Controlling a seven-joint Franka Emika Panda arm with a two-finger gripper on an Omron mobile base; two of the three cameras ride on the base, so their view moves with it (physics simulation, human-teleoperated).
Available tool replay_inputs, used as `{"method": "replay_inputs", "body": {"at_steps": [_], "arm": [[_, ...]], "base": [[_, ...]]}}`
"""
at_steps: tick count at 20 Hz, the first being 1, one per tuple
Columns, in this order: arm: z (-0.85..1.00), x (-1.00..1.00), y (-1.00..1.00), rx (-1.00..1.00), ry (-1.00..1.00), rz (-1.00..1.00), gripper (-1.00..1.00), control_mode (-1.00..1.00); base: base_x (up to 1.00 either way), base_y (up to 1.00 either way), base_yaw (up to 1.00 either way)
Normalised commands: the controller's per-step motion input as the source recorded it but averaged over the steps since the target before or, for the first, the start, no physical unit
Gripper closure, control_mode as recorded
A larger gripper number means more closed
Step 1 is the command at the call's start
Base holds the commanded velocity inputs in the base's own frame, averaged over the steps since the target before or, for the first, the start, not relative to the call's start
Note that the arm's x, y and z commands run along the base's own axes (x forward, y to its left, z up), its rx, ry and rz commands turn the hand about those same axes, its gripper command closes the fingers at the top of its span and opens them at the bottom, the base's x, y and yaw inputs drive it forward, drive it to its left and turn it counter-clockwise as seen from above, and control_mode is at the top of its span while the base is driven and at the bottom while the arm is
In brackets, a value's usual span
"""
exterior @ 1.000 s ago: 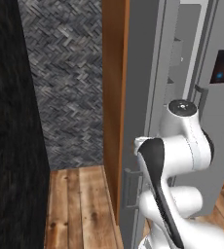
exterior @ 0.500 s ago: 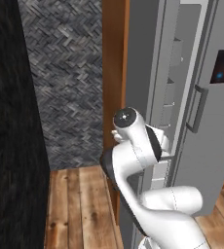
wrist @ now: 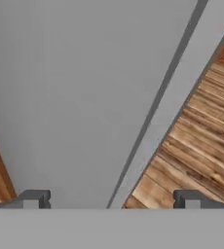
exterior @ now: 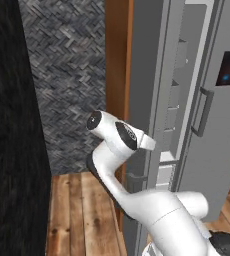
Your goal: Take the bottled waters from the counter and place them in the freezer to freeze. Close the freezer door after placing the bottles.
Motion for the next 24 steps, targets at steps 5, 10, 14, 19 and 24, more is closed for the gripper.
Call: {"method": "replay_inputs", "body": {"at_steps": [5, 10, 14, 19, 24], "arm": [[0.00, 0.38, 0.00, -0.08, -0.11, -0.24, -1.00, -1.00], [0.00, 0.41, 0.00, -0.13, -0.22, -0.26, -1.00, -1.00], [0.00, 0.45, 0.00, -0.13, -0.16, -0.28, -1.00, -1.00], [0.00, 0.36, -0.01, -0.02, -0.06, -0.16, -1.00, -1.00], [0.00, 0.29, -0.12, 0.00, 0.00, -0.06, -1.00, -1.00]], "base": [[0.00, 0.00, 0.00], [0.00, 0.00, 0.00], [0.00, 0.00, 0.00], [0.00, 0.00, 0.00], [0.00, 0.00, 0.00]]}}
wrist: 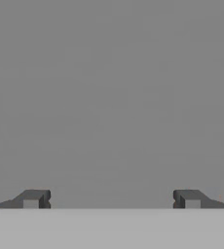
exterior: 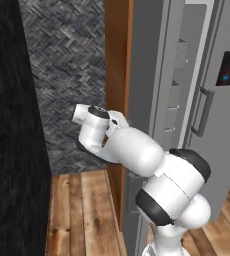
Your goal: Take the bottled waters from the counter and place them in the freezer to freeze. Close the freezer door after placing the bottles.
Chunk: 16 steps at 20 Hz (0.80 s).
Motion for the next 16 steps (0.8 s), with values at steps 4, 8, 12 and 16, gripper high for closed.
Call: {"method": "replay_inputs", "body": {"at_steps": [4, 8, 12, 16], "arm": [[0.00, 0.31, -0.24, 0.00, 0.00, -0.04, -1.00, -1.00], [0.00, 0.26, -0.19, 0.00, 0.00, -0.01, -1.00, -1.00], [0.00, 0.14, -0.23, 0.00, 0.00, 0.00, -1.00, -1.00], [0.00, 0.00, -0.41, 0.00, 0.00, 0.00, -1.00, -1.00]], "base": [[0.00, 0.00, 0.00], [0.00, 0.00, 0.00], [0.00, 0.00, 0.00], [0.00, 0.00, 0.00]]}}
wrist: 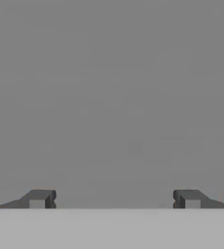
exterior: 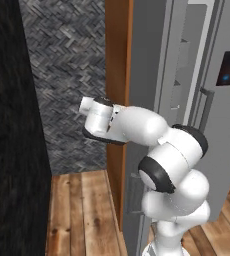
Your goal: Take the bottled waters from the counter and place them in the freezer to freeze. Close the freezer door after placing the bottles.
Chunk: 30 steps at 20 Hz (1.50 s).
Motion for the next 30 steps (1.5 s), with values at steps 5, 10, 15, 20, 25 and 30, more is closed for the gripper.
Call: {"method": "replay_inputs", "body": {"at_steps": [5, 10, 15, 20, 25, 30], "arm": [[0.06, 0.00, -0.64, 0.01, 0.00, 0.00, -1.00, -1.00], [0.14, 0.00, -0.75, 0.06, 0.00, 0.00, -1.00, -1.00], [0.20, -0.04, -0.75, 0.12, 0.00, 0.03, -1.00, -1.00], [0.04, -0.05, -0.47, 0.12, 0.00, 0.10, -1.00, -1.00], [0.00, 0.00, -0.51, 0.14, 0.00, 0.08, -1.00, -1.00], [0.10, 0.00, -0.35, 0.20, 0.00, 0.11, -1.00, -1.00]], "base": [[0.00, 0.00, 0.00], [0.00, 0.00, 0.00], [0.00, 0.00, 0.00], [0.00, 0.00, 0.00], [0.00, 0.00, 0.00], [0.00, 0.00, 0.00]]}}
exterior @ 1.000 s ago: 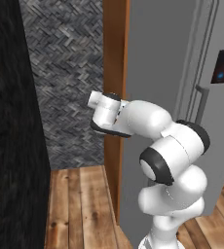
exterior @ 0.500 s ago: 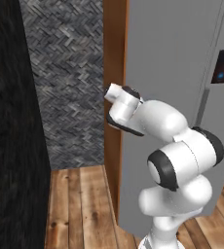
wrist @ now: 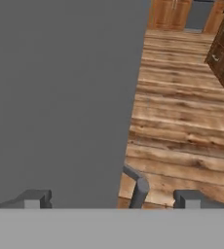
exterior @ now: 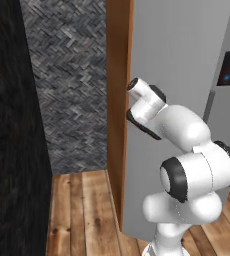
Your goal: Take the bottled waters from the counter and place them in the freezer to freeze. Close the freezer door after placing the bottles.
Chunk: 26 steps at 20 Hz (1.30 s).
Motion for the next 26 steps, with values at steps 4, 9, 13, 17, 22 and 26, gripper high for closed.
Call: {"method": "replay_inputs", "body": {"at_steps": [4, 9, 13, 17, 22, 26], "arm": [[0.32, 0.00, -0.23, 0.20, -0.01, 0.27, -1.00, -1.00], [0.45, -0.04, -0.09, 0.19, -0.01, 0.36, -1.00, -1.00], [0.35, 0.01, -0.16, 0.09, 0.00, 0.42, -1.00, -1.00], [0.31, 0.18, -0.26, -0.01, 0.00, 0.40, -1.00, -1.00], [0.18, 0.00, -0.13, -0.07, 0.00, 0.24, -1.00, -1.00], [0.11, 0.00, 0.00, -0.04, -0.04, 0.10, -1.00, -1.00]], "base": [[0.00, 0.00, 0.00], [0.00, 0.00, 0.00], [0.00, 0.00, 0.00], [0.00, 0.00, 0.00], [0.00, 0.00, 0.00], [0.00, 0.00, 0.00]]}}
